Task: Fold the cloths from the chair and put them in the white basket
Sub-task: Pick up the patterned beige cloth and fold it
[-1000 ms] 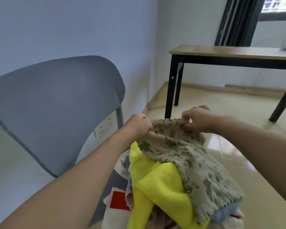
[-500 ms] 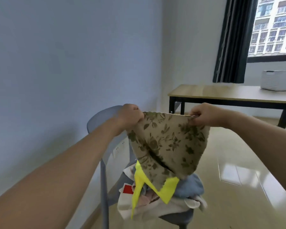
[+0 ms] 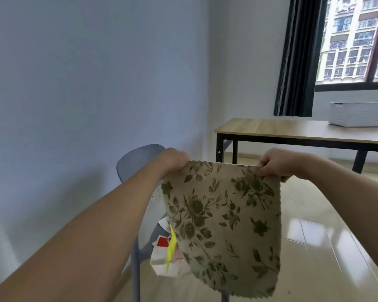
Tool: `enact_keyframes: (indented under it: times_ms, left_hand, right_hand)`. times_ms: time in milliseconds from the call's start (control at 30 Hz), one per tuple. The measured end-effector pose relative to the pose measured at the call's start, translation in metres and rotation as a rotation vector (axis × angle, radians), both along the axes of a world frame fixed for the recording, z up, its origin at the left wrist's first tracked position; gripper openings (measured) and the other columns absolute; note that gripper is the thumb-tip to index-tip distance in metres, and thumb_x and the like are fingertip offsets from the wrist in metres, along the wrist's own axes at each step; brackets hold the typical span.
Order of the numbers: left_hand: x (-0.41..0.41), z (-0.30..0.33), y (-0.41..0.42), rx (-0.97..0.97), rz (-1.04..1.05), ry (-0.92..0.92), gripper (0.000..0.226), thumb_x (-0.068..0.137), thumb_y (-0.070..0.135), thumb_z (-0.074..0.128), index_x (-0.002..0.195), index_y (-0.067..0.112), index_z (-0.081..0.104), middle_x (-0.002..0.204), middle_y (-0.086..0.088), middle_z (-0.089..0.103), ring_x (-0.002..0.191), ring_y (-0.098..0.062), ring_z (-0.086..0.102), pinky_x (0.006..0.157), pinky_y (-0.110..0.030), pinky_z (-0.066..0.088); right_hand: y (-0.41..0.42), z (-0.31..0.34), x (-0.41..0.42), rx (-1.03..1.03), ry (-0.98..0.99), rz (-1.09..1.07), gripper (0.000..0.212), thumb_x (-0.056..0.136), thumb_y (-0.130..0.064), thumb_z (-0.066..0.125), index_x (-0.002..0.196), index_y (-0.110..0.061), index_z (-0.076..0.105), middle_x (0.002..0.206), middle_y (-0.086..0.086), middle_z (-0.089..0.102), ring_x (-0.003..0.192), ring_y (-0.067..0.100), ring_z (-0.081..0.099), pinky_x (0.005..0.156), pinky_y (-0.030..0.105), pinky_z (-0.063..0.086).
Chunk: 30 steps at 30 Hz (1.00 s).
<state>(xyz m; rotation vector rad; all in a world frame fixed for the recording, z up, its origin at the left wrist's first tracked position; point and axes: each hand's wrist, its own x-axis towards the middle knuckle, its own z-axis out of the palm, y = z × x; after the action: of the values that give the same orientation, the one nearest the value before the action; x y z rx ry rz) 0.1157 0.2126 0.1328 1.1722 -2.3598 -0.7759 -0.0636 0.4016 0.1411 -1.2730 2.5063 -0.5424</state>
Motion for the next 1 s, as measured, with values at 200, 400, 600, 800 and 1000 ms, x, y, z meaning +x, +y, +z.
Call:
enact_keyframes:
  times_ms: [200,400,600,800,1000]
  left_hand:
    - [-0.02,-0.009,-0.031,-0.177,0.134,0.105,0.028,0.09,0.015,0.042,0.105,0.001,0.061,0.104,-0.018,0.062,0.089,-0.03,0.058,0.075,-0.033,0.046]
    - [-0.015,0.041,-0.045,-0.341,0.191,0.482,0.015,0.088,0.014,0.038,0.088,0.015,0.053,0.092,-0.002,0.054,0.089,-0.022,0.051,0.079,-0.037,0.044]
    - [0.002,-0.006,-0.038,-0.306,0.027,0.451,0.038,0.087,-0.005,0.037,0.057,0.015,0.026,0.061,0.001,0.029,0.063,-0.017,0.033,0.05,-0.023,0.021]
    - [0.018,-0.111,-0.021,0.217,-0.223,-0.086,0.034,0.095,0.011,0.044,0.063,0.02,0.04,0.067,0.004,0.041,0.058,-0.006,0.038,0.053,-0.015,0.034]
    - [0.027,-0.164,-0.034,0.385,-0.287,-0.274,0.016,0.077,0.005,0.045,0.086,0.018,0.042,0.082,-0.006,0.046,0.071,-0.02,0.039,0.064,-0.031,0.034]
  right_hand:
    - [-0.034,-0.008,-0.014,-0.358,0.063,-0.08,0.018,0.09,-0.007,0.054,0.08,-0.011,0.068,0.084,0.005,0.065,0.077,0.016,0.06,0.061,0.024,0.047]
    - [-0.068,0.023,-0.012,-0.943,-0.015,-0.147,0.019,0.091,-0.006,0.05,0.093,-0.017,0.066,0.086,-0.005,0.062,0.081,0.01,0.057,0.071,0.025,0.05]
    - [-0.055,-0.034,-0.016,-1.017,-0.485,-0.105,0.01,0.093,-0.013,0.056,0.099,-0.013,0.064,0.096,0.007,0.062,0.09,0.018,0.058,0.08,0.03,0.051]
    - [-0.026,-0.14,-0.018,-0.599,-0.915,-0.137,0.02,0.095,-0.007,0.049,0.105,0.002,0.063,0.096,0.018,0.067,0.083,0.024,0.065,0.081,0.035,0.052]
    - [-0.032,-0.185,-0.017,0.056,-0.772,-0.233,0.015,0.092,-0.013,0.06,0.1,0.0,0.06,0.079,0.009,0.064,0.068,0.017,0.06,0.056,0.025,0.052]
